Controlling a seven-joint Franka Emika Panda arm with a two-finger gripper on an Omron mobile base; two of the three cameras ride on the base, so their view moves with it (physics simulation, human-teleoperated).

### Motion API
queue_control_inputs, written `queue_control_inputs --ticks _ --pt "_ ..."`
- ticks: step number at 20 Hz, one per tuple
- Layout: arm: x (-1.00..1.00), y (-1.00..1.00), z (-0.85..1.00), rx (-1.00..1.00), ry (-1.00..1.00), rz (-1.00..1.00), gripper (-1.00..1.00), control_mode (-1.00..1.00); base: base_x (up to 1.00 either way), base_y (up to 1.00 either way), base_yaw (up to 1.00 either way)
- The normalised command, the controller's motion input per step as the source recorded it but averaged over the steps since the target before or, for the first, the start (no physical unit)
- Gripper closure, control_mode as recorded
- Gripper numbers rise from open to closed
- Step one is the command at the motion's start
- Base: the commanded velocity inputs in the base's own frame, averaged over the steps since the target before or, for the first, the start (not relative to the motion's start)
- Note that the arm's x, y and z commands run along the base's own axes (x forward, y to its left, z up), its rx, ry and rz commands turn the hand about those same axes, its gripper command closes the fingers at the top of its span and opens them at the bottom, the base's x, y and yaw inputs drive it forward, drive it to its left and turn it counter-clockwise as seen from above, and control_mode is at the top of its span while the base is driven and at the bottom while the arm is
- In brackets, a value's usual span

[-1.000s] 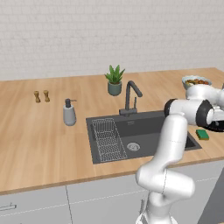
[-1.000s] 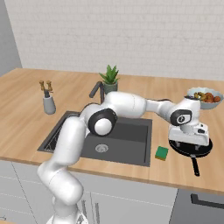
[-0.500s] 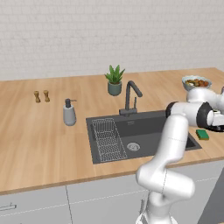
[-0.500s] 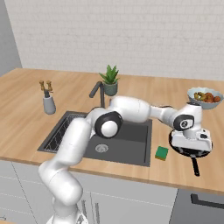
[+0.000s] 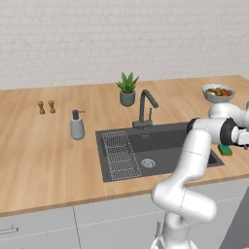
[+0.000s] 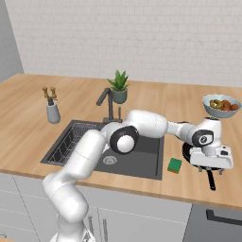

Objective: Pick the pan and sponge and place them into the sink. Then turn on the water.

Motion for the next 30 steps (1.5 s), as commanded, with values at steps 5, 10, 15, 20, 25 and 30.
queue_control_inputs --ticks 5,10,15,20,25,30 --pt "0.00 -0.11 -0.32 0.01 0.03 0.00 -1.00 -1.00 0.00 0.00 0.00" --pt "0.04 0.00 -0.42 0.05 0.00 0.00 -1.00 -1.00 0.00 0.00 0.00" --pt "0.08 0.06 -0.34 0.00 0.01 0.00 1.00 -1.00 0.00 0.00 0.00" --pt "0.01 0.01 -0.11 0.00 0.01 0.00 1.00 -1.00 0.00 0.00 0.00" --pt "0.04 0.08 -0.01 0.00 0.00 0.02 1.00 -1.00 0.00 0.00 0.00" --pt "0.00 0.38 0.32 0.00 0.00 0.17 1.00 -1.00 0.00 0.00 0.00"
